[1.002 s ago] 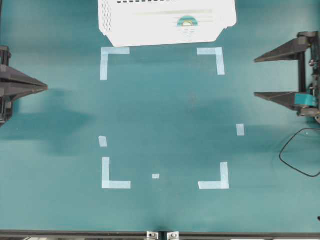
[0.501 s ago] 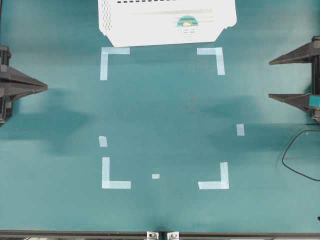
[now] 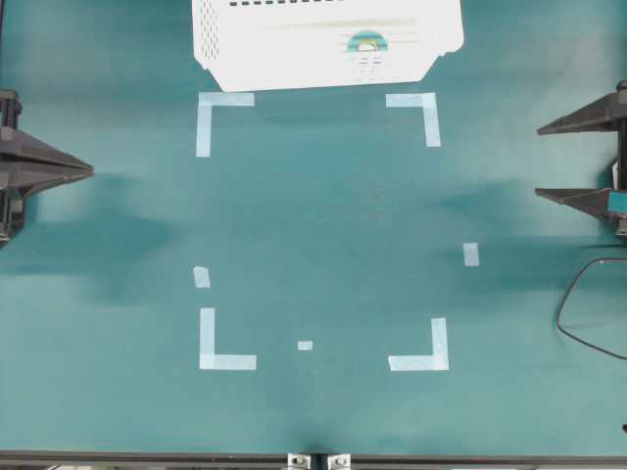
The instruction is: Put the tape in the middle into the white basket.
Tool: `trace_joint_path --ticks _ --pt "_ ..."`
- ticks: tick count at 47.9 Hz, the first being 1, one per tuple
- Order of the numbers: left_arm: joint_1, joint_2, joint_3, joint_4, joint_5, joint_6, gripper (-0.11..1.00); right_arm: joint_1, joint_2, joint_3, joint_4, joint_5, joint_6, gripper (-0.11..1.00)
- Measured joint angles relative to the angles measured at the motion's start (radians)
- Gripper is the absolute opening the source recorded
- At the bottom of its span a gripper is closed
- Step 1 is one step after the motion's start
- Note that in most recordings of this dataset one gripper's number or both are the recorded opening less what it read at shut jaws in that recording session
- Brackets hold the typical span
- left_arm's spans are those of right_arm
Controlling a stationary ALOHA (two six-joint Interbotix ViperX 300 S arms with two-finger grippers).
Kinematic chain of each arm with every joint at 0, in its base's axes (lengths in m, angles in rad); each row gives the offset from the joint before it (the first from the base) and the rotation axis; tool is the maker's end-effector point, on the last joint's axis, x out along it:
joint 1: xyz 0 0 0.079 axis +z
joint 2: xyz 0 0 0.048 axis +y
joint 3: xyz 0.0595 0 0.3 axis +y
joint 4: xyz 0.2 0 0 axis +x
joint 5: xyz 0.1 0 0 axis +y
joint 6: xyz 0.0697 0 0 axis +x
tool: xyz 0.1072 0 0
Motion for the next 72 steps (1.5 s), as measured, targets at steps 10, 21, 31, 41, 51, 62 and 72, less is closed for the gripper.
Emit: trace_joint_path --ticks 10,21,31,41,51,62,72 --pt "0.0 0.0 -0.002 0.0 0.0 0.002 -0.11 0.0 -0.002 0.017 -0.002 0.014 0.006 0.97" --pt "0.0 0.002 0.0 0.0 0.0 0.002 -0.11 0.0 -0.002 0.037 -0.002 0.015 0.006 0.97" --pt "0.0 0.0 0.0 0.0 0.0 0.002 -0.11 0.0 -0.002 0.044 -0.002 0.012 0.006 0.97" --pt "0.0 0.0 -0.002 -0.002 0.0 0.002 -0.11 0.0 -0.002 0.046 -0.002 0.011 0.006 0.97" --pt "0.0 0.0 0.0 0.0 0.0 0.002 -0.11 0.0 -0.002 0.054 -0.002 0.002 0.008 0.97" --pt "0.0 0.0 0.0 0.0 0.0 0.002 -0.11 0.0 -0.025 0.097 -0.002 -0.06 0.006 0.97" --pt "0.0 0.0 0.0 -0.002 0.0 0.002 -0.11 0.0 -0.055 0.12 0.0 -0.083 0.006 0.97"
